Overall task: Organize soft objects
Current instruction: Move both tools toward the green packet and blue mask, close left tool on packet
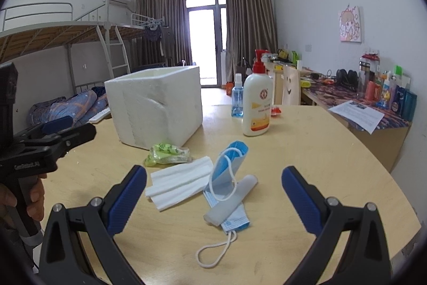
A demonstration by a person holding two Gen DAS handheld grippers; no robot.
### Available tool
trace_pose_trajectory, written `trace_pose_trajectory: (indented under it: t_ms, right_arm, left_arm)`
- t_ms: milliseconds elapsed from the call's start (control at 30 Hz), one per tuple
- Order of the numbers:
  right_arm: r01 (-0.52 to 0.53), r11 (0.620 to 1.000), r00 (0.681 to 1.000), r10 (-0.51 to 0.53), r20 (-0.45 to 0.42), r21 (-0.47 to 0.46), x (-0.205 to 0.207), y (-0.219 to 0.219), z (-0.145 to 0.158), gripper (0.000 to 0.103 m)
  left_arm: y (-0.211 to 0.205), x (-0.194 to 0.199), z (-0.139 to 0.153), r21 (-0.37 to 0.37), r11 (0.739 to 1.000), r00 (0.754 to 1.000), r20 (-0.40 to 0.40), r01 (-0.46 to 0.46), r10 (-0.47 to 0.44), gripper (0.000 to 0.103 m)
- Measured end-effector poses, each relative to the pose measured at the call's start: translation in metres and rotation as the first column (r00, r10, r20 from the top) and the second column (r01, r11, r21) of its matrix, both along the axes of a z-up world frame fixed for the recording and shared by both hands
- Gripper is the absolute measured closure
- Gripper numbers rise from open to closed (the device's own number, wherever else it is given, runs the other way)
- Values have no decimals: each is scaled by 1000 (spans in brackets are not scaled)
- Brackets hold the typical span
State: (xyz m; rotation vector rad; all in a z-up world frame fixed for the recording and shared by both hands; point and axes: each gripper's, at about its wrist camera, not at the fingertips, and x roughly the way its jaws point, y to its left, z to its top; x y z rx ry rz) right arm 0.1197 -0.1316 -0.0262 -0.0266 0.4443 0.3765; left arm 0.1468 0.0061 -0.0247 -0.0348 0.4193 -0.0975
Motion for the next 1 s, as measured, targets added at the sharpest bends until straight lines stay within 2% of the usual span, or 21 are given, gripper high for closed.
trace_pose_trajectory:
  t_ms: [367,500,667,867,1000]
  right_arm:
    - [-38,999,995,37,-89,-15,32,-1,-13,1]
    - [-50,999,992,48,-113,-10,42,-1,-16,1]
    - [-57,998,988,54,-146,-15,54,0,-21,1]
    - [-77,997,981,73,-180,-16,65,3,-24,1]
    - [-94,995,975,88,-203,-17,72,6,-27,1]
  left_arm:
    - [-7,51,-23,-26,998,987,-150,55,-58,1]
    - [-10,69,-27,-12,999,983,-177,51,-53,1]
    - [-10,91,-38,-35,998,971,-228,57,-63,1]
    - [-9,110,-49,-58,997,957,-283,53,-68,8]
    - [-14,119,-57,-65,995,940,-331,71,-88,17]
